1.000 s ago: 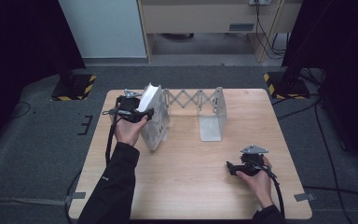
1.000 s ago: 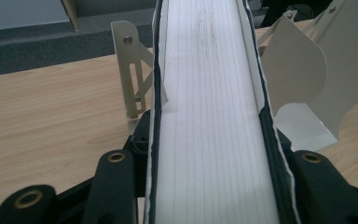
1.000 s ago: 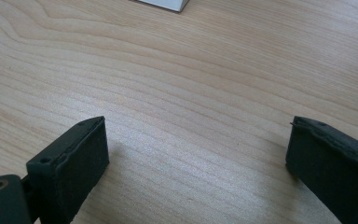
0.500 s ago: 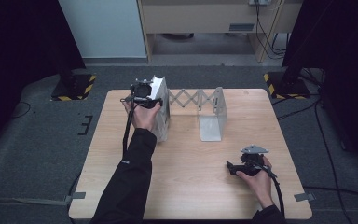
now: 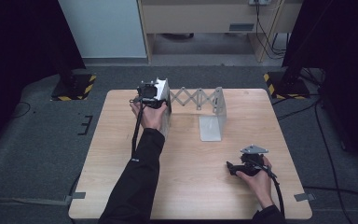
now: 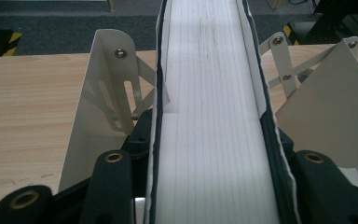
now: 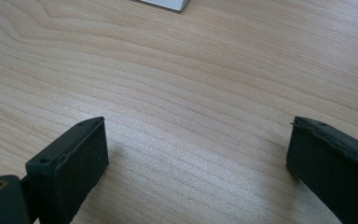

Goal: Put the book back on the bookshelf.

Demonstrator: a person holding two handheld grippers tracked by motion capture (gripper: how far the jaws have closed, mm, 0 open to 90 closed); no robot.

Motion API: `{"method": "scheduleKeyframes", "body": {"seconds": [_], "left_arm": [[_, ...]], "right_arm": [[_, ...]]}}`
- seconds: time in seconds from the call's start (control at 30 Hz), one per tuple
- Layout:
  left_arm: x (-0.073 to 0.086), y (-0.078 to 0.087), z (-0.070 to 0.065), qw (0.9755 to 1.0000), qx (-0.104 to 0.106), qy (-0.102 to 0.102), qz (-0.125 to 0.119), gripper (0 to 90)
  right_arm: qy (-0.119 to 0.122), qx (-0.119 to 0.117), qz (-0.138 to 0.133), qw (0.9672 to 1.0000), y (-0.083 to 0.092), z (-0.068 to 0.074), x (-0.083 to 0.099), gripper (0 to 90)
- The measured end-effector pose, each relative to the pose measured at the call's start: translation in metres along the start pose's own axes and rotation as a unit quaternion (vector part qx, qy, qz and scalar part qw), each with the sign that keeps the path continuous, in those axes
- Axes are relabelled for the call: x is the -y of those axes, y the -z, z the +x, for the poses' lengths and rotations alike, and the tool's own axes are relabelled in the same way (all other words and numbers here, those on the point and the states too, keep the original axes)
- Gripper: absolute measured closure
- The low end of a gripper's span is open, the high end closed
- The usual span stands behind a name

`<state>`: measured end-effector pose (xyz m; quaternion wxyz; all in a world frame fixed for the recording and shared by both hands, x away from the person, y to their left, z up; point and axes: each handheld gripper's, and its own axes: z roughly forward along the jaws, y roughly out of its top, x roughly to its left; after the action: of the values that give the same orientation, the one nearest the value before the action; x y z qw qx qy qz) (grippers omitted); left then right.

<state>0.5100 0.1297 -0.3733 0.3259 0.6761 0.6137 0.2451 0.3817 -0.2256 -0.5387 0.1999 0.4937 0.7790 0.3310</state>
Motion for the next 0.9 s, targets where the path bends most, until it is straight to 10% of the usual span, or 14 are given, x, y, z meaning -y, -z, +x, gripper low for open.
{"method": "scheduleKeyframes", "body": {"seconds": [0.53,0.9], "left_arm": [[0.019,0.008,0.008,0.9959,0.049,0.000,-0.076,31.5],[0.058,0.069,0.036,0.9780,0.128,-0.032,-0.161,26.0]], "right_arm": [[0.002,0.000,0.001,1.0000,0.000,0.000,0.000,5.6],[0.000,0.001,0.000,1.0000,0.000,0.000,0.000,5.6]]}}
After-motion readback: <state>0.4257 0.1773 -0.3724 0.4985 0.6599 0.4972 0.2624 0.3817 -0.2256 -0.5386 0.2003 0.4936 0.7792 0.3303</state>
